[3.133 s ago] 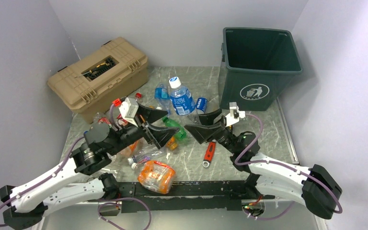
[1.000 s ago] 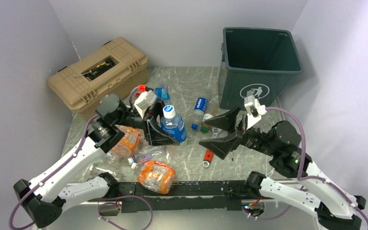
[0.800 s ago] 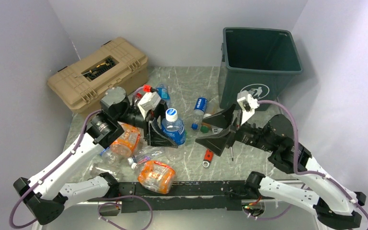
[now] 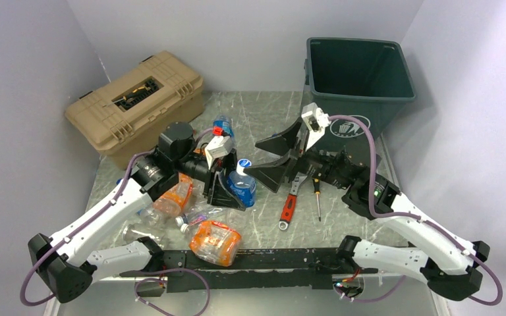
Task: Put the plastic bottles in the bin
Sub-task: Pick up the plastic bottle at the center of the board.
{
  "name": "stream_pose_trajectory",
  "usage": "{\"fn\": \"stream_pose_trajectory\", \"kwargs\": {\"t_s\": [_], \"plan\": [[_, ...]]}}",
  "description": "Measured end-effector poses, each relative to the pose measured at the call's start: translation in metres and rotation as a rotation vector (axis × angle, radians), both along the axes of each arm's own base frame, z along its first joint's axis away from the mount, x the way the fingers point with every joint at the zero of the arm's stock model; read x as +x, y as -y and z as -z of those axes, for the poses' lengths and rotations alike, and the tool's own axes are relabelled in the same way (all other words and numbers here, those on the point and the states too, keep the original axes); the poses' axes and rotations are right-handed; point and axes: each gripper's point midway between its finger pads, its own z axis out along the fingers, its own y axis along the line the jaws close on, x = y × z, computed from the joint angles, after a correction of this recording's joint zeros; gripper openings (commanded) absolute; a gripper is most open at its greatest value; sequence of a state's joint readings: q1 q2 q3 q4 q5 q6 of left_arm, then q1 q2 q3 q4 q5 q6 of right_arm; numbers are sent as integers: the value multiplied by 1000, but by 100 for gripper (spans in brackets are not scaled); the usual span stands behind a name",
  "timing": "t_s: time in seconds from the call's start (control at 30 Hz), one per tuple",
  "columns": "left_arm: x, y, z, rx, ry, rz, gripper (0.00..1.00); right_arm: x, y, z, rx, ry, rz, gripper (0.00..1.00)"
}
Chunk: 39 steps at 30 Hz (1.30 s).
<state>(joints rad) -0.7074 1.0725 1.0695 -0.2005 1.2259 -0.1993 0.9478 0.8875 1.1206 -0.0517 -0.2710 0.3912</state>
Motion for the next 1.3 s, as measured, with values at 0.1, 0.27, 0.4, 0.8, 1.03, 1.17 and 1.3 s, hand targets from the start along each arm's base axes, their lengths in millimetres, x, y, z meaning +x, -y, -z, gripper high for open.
{"fn": "stream_pose_trajectory", "kwargs": {"t_s": [0.1, 0.27, 0.4, 0.8, 1.03, 1.17, 1.3], "plan": [[0, 0, 2, 4, -3, -3, 27, 4, -6, -1, -6, -4, 0, 99], [-1, -2, 0, -4, 11, -14, 26, 12, -12, -1, -16, -9, 16, 64], [0, -3, 2, -2, 12, -25, 25, 9, -16, -2, -20, -11, -14, 63], [6, 0, 4, 1, 20, -61, 24, -8, -13, -2, -31, 72, -88, 78], [8, 0, 2, -6, 32, -78, 25, -3, -25, 17, -86, 40, -109, 63], [9, 0, 5, -2, 30, -87, 25, -4, -31, 23, -100, 26, -126, 60], [9, 0, 4, -5, 34, -89, 25, -4, -31, 20, -88, 27, -129, 53]]}}
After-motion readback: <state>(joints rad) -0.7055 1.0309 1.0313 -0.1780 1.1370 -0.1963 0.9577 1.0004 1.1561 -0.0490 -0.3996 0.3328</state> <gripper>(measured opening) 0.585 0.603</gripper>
